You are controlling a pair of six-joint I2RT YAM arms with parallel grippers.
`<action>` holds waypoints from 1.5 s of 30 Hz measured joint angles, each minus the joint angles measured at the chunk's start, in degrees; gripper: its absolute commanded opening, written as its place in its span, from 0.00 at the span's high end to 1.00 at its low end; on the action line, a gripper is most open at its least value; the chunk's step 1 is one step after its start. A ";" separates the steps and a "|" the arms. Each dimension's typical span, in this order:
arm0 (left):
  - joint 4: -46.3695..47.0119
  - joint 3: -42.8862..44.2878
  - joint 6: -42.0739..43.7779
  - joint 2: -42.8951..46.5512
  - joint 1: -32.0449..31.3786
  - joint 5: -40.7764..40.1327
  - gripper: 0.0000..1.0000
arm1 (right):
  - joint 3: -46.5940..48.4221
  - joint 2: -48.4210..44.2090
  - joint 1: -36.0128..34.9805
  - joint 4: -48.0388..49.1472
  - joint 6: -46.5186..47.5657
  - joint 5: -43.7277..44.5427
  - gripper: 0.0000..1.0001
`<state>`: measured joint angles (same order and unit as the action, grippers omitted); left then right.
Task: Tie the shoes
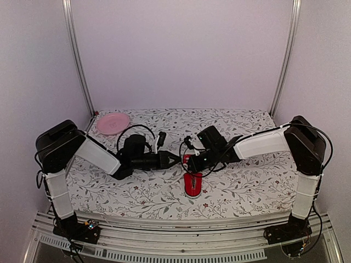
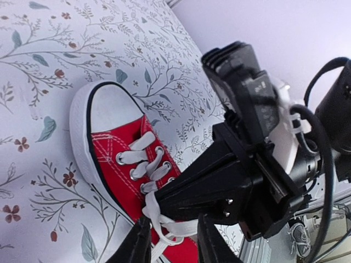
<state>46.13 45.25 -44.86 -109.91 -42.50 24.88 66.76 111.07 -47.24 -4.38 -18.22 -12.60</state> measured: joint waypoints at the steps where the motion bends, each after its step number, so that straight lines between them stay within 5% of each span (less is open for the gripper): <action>1: -0.52 0.00 -0.26 0.00 0.11 -0.35 0.72 | -0.02 0.00 0.00 0.07 0.00 0.04 0.98; 16: -6.71 5.62 -1.88 -7.80 0.59 0.59 0.83 | -0.46 -0.22 0.00 0.63 -0.22 0.09 0.98; 45: -0.28 6.88 -6.01 -11.15 0.39 5.86 0.75 | -0.72 -0.22 0.04 0.52 -0.24 0.52 0.98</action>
<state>45.84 52.14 -50.87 -121.05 -42.11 30.74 66.04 110.85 -47.20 -3.86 -18.46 -12.08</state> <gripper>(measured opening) 0.237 0.026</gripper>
